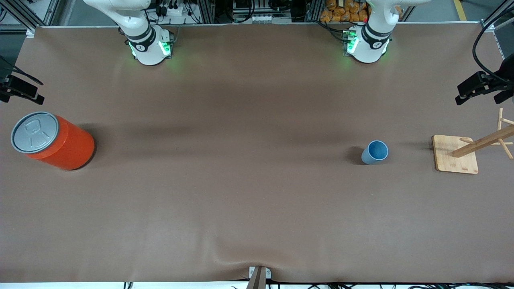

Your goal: Flip cup

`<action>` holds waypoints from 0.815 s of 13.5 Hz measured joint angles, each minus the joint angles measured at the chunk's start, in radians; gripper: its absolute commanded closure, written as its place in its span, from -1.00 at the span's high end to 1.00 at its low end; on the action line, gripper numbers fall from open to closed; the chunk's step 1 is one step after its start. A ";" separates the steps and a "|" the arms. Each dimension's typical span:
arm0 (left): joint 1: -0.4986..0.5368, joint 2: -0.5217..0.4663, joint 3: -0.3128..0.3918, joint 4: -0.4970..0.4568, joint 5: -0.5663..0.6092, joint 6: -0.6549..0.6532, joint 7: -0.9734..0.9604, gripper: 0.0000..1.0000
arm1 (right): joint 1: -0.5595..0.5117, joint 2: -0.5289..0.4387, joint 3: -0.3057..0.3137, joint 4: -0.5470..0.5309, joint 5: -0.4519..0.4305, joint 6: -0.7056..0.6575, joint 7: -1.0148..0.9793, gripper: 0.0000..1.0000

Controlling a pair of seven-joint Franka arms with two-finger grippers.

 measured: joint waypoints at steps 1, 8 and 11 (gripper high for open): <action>-0.001 0.000 0.000 0.000 0.000 -0.001 0.000 1.00 | 0.000 0.000 0.000 0.000 0.000 0.000 0.000 1.00; -0.004 0.000 -0.002 -0.001 -0.002 -0.017 -0.027 1.00 | 0.000 0.000 0.000 0.000 0.000 0.000 0.000 1.00; -0.004 0.001 -0.003 -0.002 -0.002 -0.019 -0.027 1.00 | 0.000 0.000 0.000 0.000 0.000 0.000 0.000 1.00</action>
